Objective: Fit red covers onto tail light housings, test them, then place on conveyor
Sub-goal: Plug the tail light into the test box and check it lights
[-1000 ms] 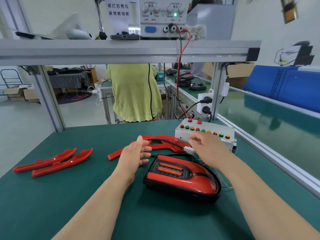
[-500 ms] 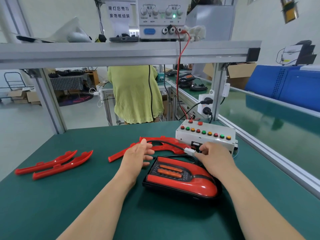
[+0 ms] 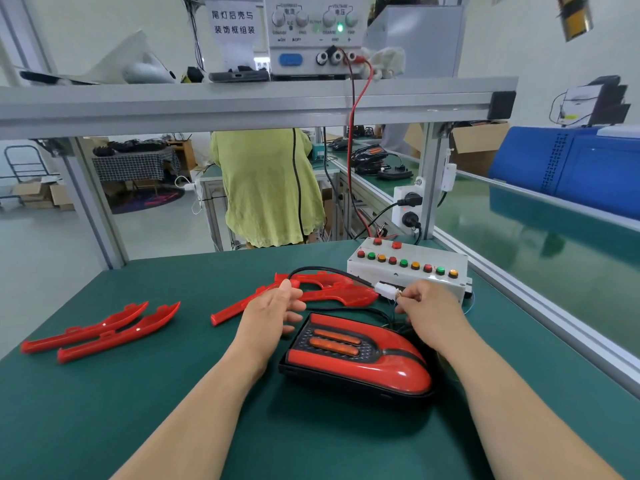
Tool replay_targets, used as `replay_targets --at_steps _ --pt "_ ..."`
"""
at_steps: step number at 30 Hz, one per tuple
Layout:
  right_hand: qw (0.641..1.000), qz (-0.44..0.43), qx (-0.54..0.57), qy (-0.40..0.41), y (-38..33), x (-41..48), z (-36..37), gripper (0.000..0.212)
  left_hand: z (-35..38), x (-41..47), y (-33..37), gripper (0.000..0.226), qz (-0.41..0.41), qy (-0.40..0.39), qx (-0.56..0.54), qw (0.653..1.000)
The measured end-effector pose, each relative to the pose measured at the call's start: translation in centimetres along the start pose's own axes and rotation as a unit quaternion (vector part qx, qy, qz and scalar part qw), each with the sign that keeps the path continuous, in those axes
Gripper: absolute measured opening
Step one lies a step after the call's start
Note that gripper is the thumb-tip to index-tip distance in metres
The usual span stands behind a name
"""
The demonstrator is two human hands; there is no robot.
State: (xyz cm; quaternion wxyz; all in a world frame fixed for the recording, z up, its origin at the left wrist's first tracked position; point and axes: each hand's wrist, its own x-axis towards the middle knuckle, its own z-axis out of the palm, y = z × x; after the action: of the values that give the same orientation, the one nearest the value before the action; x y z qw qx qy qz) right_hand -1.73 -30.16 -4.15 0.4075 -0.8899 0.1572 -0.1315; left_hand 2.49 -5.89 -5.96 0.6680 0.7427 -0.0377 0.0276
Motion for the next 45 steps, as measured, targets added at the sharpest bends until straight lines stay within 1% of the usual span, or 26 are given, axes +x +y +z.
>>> replay_targets --at_steps 2,7,10,12,18,22,25,29,32,34,37,41,45 --pt "1.0 -0.001 0.01 -0.008 0.0 0.0 -0.1 0.017 0.0 -0.1 0.0 0.04 0.005 0.0 0.009 1.0" --pt "0.999 0.024 0.046 -0.007 0.3 0.0 -0.2 0.03 0.0 -0.3 0.1 0.04 0.012 0.001 0.01 1.0" --pt "0.999 0.033 0.034 0.002 0.4 0.0 0.0 0.033 0.0 -0.4 0.2 0.04 0.016 -0.001 0.014 1.0" --pt "0.999 0.033 0.031 0.009 0.4 0.0 0.1 0.031 0.0 -0.5 0.2 0.04 0.018 -0.002 0.015 1.0" --pt "0.996 0.012 0.065 0.053 0.3 0.1 0.3 0.014 0.1 -0.9 0.5 0.04 0.024 -0.006 0.027 0.999" --pt "0.991 0.014 0.115 0.066 0.4 0.1 0.5 0.014 0.2 -1.0 0.6 0.038 0.026 -0.02 0.056 0.998" --pt "0.986 0.01 0.156 0.056 0.5 -0.1 0.9 0.016 0.4 -0.8 0.7 0.035 0.02 -0.038 0.121 0.992" --pt "0.982 0.004 0.184 0.046 0.8 -0.4 1.1 0.021 0.0 -0.8 1.3 0.041 -0.011 -0.065 0.181 0.981" --pt "0.98 0.002 0.196 0.047 0.9 -0.5 1.2 0.021 -0.2 -0.9 1.7 0.051 -0.06 -0.08 0.192 0.976" --pt "0.979 -0.002 0.202 0.039 0.8 -0.6 1.2 0.021 -0.1 -1.1 2.0 0.059 -0.094 -0.109 0.175 0.974" --pt "0.976 -0.02 0.214 0.025 0.6 -0.7 1.1 0.02 -0.2 -1.8 2.5 0.059 -0.111 -0.161 0.123 0.973" --pt "0.971 -0.037 0.235 0.0 0.2 -0.9 0.9 0.019 -1.2 -2.4 3.0 0.05 -0.117 -0.21 0.072 0.968" --pt "0.964 -0.042 0.261 -0.011 0.0 -1.1 0.6 0.017 -3.2 -2.3 3.6 0.026 -0.098 -0.225 0.06 0.968"
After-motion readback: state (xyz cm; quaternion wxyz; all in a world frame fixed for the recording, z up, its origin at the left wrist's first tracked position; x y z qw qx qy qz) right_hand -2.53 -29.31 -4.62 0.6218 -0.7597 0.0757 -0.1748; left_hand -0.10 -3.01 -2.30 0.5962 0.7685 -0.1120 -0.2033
